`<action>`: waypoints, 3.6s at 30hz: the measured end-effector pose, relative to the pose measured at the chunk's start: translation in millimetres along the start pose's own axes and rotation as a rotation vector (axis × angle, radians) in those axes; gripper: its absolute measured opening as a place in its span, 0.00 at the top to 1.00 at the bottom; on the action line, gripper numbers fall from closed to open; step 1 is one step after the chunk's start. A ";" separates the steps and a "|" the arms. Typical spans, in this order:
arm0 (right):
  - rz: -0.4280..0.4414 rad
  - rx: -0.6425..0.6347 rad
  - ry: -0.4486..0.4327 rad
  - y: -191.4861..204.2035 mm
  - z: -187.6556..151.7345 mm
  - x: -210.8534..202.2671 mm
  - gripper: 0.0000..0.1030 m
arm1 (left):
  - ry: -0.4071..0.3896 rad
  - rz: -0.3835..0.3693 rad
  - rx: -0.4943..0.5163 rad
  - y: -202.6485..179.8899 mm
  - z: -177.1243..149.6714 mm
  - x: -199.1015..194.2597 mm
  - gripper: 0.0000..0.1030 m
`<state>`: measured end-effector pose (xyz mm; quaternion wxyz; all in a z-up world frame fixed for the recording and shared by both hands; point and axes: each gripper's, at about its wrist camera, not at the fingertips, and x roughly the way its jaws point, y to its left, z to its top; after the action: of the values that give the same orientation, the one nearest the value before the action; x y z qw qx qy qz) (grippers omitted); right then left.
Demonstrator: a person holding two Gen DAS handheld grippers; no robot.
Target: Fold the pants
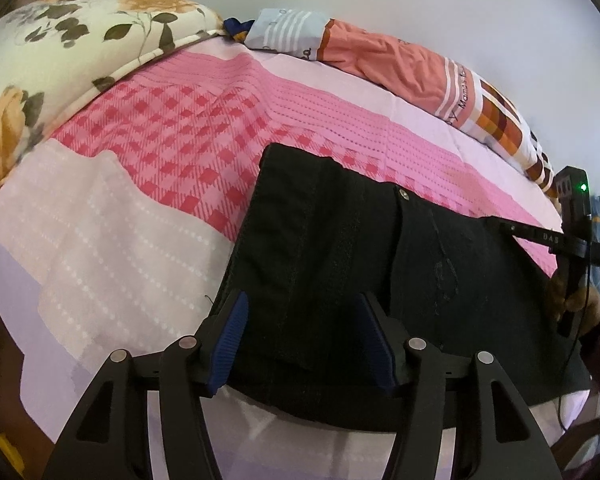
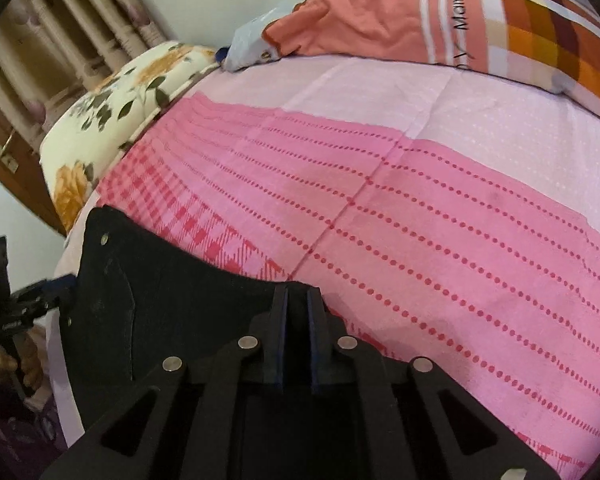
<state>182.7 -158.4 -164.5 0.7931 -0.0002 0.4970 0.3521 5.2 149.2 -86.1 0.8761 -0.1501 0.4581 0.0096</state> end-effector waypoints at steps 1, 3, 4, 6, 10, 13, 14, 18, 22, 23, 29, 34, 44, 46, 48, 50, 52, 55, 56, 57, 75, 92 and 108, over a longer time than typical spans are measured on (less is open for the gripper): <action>0.018 0.024 -0.001 -3.4 0.3 0.0 0.92 | 0.001 -0.006 -0.012 1.6 0.5 0.4 0.44; 0.054 0.054 0.003 -9.4 1.0 -1.1 0.90 | 0.002 -0.003 -0.026 1.7 3.1 -0.1 0.44; 0.080 0.092 -0.003 -15.3 1.7 -2.9 0.85 | 0.003 0.006 -0.028 0.8 4.7 -0.7 0.43; 0.099 0.149 -0.031 -22.4 2.5 -10.6 0.71 | -0.002 0.036 -0.017 -2.5 7.3 -2.2 0.43; 0.060 0.252 -0.170 -32.5 -0.1 -54.4 0.70 | -0.024 0.110 0.034 -11.5 9.2 -8.7 0.43; 0.024 0.284 -0.249 -30.3 -11.6 -93.1 0.65 | -0.034 0.149 0.083 -19.4 8.1 -14.2 0.42; -0.007 0.287 -0.275 -26.6 -21.9 -112.4 0.59 | -0.039 0.159 0.098 -22.3 7.6 -16.0 0.42; -0.098 0.302 -0.343 -19.9 -65.6 -171.4 0.50 | -0.071 0.197 0.176 -38.0 5.9 -23.3 0.36; -0.239 0.360 -0.386 -23.3 -125.3 -226.7 0.39 | -0.106 0.214 0.234 -52.6 0.7 -30.4 0.29; -0.267 0.384 -0.395 -27.0 -139.4 -238.4 0.37 | -0.110 0.216 0.243 -54.9 0.7 -30.9 0.28; -0.448 0.645 -0.455 -72.0 -243.8 -306.0 0.30 | -0.112 0.220 0.283 -67.9 -4.3 -33.5 0.28; -0.540 0.868 -0.497 -111.4 -317.7 -338.4 0.30 | -0.112 0.221 0.301 -76.6 -8.9 -35.6 0.28; -0.514 1.091 -0.590 -141.5 -392.0 -350.0 0.29 | -0.134 0.243 0.365 -98.3 -16.8 -44.1 0.25; -0.506 1.084 -0.592 -142.0 -396.6 -349.5 0.29 | -0.144 0.239 0.365 -101.7 -17.8 -48.4 0.22; -0.487 1.077 -0.608 -141.3 -400.8 -350.2 0.29 | -0.166 0.224 0.353 -103.3 -17.7 -54.9 0.21; -0.458 1.089 -0.639 -141.2 -410.1 -352.7 0.29 | -0.192 0.205 0.337 -103.9 -17.2 -62.6 0.19; -0.456 1.104 -0.657 -142.5 -417.8 -355.4 0.29 | -0.209 0.192 0.328 -105.3 -16.4 -68.7 0.17; -0.450 1.138 -0.676 -150.1 -429.8 -358.3 0.28 | -0.229 0.185 0.323 -109.8 -14.1 -75.9 0.15; -0.451 1.154 -0.680 -152.9 -435.3 -359.2 0.28 | -0.227 0.181 0.329 -113.1 -13.5 -76.5 0.15; -0.441 1.172 -0.688 -156.1 -441.5 -359.6 0.27 | -0.224 0.182 0.334 -115.1 -12.8 -76.0 0.14; -0.219 1.087 -0.703 -151.3 -428.1 -325.4 0.41 | -0.176 0.188 0.436 -147.5 -30.0 -61.0 0.13; -0.151 0.891 -0.559 -94.4 -276.4 -303.0 0.91 | -0.166 0.176 0.385 -128.9 -28.6 -60.6 0.13; 0.045 0.592 -0.220 40.1 -167.1 -115.4 0.91 | -0.087 0.116 0.254 -96.9 -24.6 -48.5 0.12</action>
<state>-1.2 -251.2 -144.0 0.7998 0.2798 0.4889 0.2073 -27.6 55.9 -35.6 0.9050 -0.0110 0.4253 0.0087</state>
